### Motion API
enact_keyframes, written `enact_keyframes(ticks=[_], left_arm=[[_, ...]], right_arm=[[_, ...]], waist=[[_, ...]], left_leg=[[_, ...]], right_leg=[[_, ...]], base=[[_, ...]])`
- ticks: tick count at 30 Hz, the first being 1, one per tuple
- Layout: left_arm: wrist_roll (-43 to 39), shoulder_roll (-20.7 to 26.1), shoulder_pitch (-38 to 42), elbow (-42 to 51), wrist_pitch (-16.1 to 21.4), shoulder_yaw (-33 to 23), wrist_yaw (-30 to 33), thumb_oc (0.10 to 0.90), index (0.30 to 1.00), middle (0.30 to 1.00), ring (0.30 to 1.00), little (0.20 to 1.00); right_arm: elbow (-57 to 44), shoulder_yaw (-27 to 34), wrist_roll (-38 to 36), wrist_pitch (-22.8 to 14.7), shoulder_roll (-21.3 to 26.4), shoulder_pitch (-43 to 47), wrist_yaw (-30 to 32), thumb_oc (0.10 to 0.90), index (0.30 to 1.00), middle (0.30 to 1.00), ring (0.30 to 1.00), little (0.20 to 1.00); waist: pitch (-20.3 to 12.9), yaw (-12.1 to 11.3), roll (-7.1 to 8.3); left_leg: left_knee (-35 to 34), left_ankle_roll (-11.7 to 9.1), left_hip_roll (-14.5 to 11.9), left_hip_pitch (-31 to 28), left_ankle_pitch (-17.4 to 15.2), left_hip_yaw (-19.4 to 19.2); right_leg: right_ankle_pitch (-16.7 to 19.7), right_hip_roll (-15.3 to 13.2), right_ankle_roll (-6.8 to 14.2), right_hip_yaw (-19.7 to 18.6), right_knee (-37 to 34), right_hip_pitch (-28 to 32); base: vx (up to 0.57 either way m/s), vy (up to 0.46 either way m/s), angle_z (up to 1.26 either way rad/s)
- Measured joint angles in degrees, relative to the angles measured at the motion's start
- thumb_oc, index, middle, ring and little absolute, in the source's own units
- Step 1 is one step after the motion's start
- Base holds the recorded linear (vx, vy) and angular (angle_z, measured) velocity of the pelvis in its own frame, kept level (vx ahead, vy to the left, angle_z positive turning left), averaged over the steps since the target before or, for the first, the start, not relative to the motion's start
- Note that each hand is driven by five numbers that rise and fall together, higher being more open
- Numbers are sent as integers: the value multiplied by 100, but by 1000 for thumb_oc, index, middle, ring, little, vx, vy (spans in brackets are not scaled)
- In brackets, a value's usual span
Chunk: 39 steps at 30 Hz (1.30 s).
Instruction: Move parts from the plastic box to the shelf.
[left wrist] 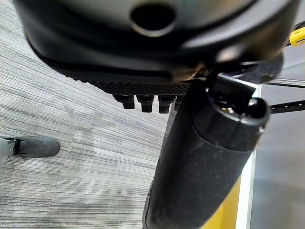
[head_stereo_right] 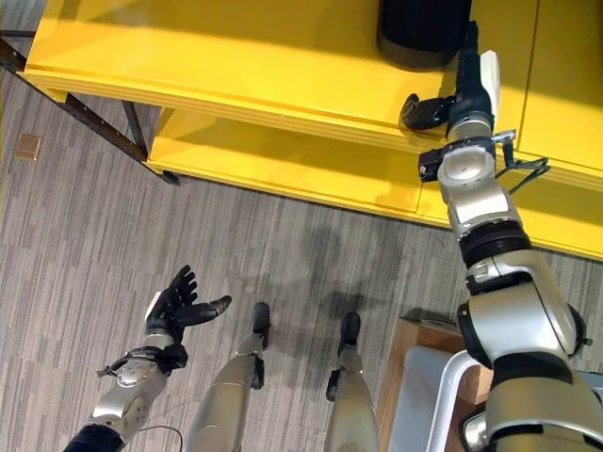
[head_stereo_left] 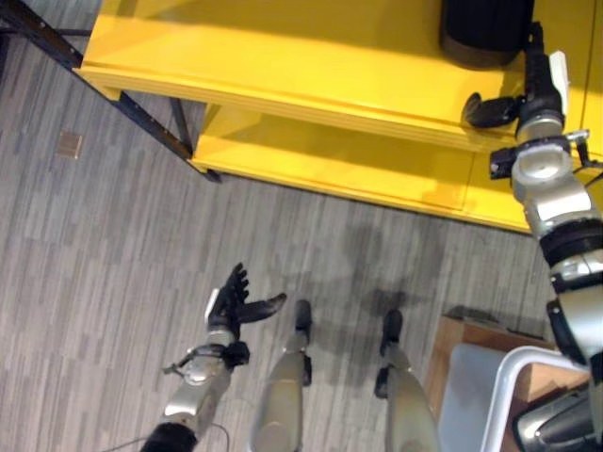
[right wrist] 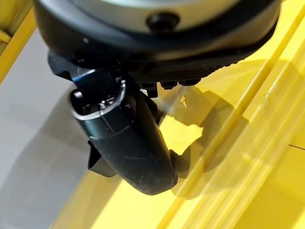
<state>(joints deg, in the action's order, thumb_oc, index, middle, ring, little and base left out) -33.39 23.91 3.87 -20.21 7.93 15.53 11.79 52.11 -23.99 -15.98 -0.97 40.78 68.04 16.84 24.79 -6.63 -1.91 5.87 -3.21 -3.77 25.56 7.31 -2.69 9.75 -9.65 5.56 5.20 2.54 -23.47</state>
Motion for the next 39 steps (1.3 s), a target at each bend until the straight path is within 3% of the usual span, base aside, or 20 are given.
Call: enact_keyframes(ticks=[6, 11, 17, 22, 30, 34, 39], left_arm=[[2, 0, -4, 2, 1, -15, 13, 900, 1000, 1000, 1000, 1000], [35, -5, 14, 84, 2, -94, 49, 900, 1000, 1000, 1000, 1000], [58, -7, 30, 119, 1, -239, 179, 900, 1000, 1000, 1000, 1000], [99, -7, 3, 119, -3, -248, 173, 900, 1000, 1000, 1000, 1000], [284, -64, -266, 282, -96, -287, 122, 900, 1000, 1000, 1000, 1000], [328, -190, -634, 279, -175, -485, 114, 900, 1000, 1000, 1000, 1000], [520, -290, -1129, 270, -316, -656, -110, 900, 1000, 1000, 1000, 1000]], right_arm=[[-263, 84, 61, 60, 5, -36, 263, 900, 1000, 1000, 1000, 1000], [-1937, 812, 740, 18, 0, -681, 776, 900, 1000, 1000, 1000, 1000], [-2463, 1532, 1386, 130, -202, -1028, 1304, 900, 1000, 1000, 1000, 1000], [-3046, 1645, 1787, 150, -239, -1534, 1485, 900, 1000, 1000, 1000, 1000], [-4649, 2003, 1741, -59, -1141, -3470, 1210, 900, 1000, 1000, 1000, 1000], [-5228, 1889, 1363, -202, -1614, -4765, 755, 900, 1000, 1000, 1000, 1000], [-5707, 2143, 774, -360, -1872, -6256, 258, 900, 1000, 1000, 1000, 1000]], waist=[[0, 21, 0], [1, 4, 1], [2, 17, 3], [2, 51, 3], [-9, 319, 21], [-151, 390, 182], [-723, 557, 517]], left_leg=[[2, 3, 2, 5, -2, -2], [13, 7, 0, 9, -7, -1], [26, 14, 4, -15, -11, -3], [21, 23, 1, -213, -27, -7], [-11, 57, -21, -710, -152, -38], [-219, -1, -65, -1208, -196, -136], [-846, -99, -129, -1785, -51, -277]], right_leg=[[0, -2, 0, -6, 2, -8], [-11, 5, 3, -6, 13, -13], [-18, -8, 8, -9, 35, 12], [-54, -11, 12, -12, 45, 201], [-205, -11, -16, -37, 129, 621], [-180, 37, 9, -65, -148, 1094], [-82, 136, -3, -102, -626, 1542]], base=[[0, 0, 0], [0, 0, 0], [0, 0, 0], [0, 0, 0], [18, -10, -1], [55, -6, -11], [72, 16, -13]])
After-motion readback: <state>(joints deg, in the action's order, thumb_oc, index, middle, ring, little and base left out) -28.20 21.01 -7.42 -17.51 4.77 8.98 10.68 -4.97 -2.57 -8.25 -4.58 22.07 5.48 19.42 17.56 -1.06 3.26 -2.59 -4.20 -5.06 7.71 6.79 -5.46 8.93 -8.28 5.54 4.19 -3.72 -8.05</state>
